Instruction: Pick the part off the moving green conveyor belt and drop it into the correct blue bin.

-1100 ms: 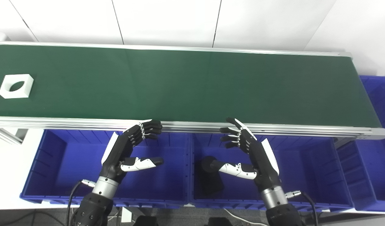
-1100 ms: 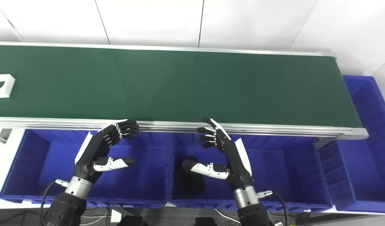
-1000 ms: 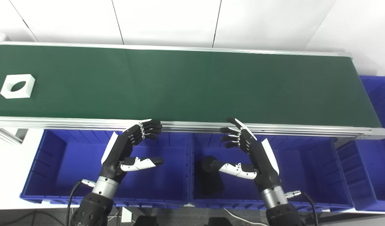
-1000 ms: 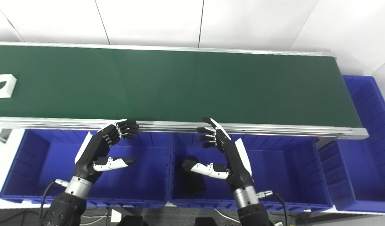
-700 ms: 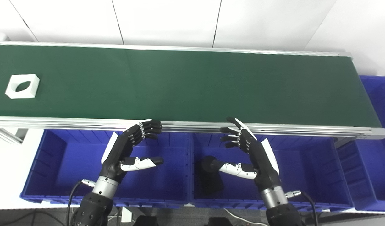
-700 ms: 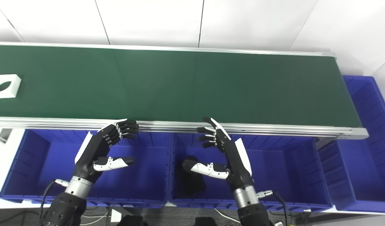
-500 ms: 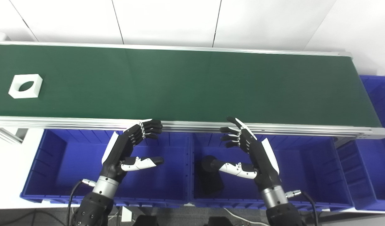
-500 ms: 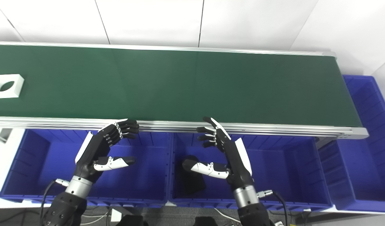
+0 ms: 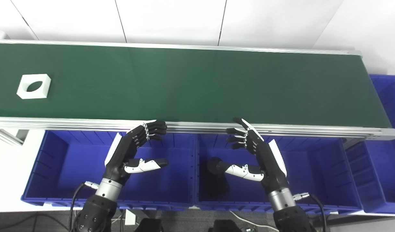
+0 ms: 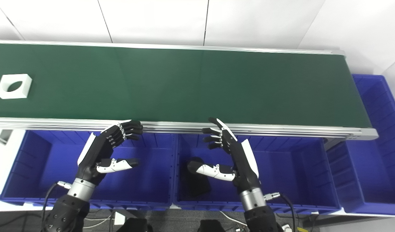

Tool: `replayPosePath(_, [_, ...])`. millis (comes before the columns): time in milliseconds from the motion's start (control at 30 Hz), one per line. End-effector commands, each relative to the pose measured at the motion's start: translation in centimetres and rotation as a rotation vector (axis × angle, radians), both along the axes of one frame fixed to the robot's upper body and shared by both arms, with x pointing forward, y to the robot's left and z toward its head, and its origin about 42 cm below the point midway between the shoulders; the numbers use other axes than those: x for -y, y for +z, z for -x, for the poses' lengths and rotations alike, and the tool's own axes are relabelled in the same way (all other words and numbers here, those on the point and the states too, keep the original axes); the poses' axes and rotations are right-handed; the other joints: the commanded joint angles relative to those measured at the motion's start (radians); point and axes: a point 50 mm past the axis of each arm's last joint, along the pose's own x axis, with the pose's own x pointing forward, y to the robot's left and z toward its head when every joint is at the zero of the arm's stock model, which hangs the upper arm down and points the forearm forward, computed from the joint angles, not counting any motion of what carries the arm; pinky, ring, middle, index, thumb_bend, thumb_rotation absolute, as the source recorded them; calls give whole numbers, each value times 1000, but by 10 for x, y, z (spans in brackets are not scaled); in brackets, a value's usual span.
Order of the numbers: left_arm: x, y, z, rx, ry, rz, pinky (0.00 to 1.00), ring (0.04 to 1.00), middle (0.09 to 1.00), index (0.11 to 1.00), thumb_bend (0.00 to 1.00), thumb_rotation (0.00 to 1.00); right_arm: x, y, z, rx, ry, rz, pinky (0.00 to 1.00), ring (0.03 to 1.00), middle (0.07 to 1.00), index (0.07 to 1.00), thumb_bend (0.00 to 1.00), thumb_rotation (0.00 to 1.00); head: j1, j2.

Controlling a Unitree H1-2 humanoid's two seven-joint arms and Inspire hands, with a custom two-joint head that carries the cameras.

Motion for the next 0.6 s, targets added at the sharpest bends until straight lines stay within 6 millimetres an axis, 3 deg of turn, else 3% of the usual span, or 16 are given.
replayPosePath(0, [0,11,-6,54,-1,0,648,697,722,717,816,343,-1,10,-5,73,11,-18,623,695,766,888,775,339,1,0])
replayPosePath(300, [1,10,-6,54,0,6,648,698,722,717,814,338,-2,10,-4,71,6,-19,624,694,763,882,779,340,2,-2])
replayPosePath(433, [1,8,-5,49,-1,4,647,697,721,719,818,342,-1,8,-3,70,8,-15,624,695,764,883,777,345,31,-27])
replayPosePath(567, [4,4,-2,49,-13,7,671,707,726,724,803,333,3,2,0,69,12,-14,629,701,765,886,776,347,109,-74])
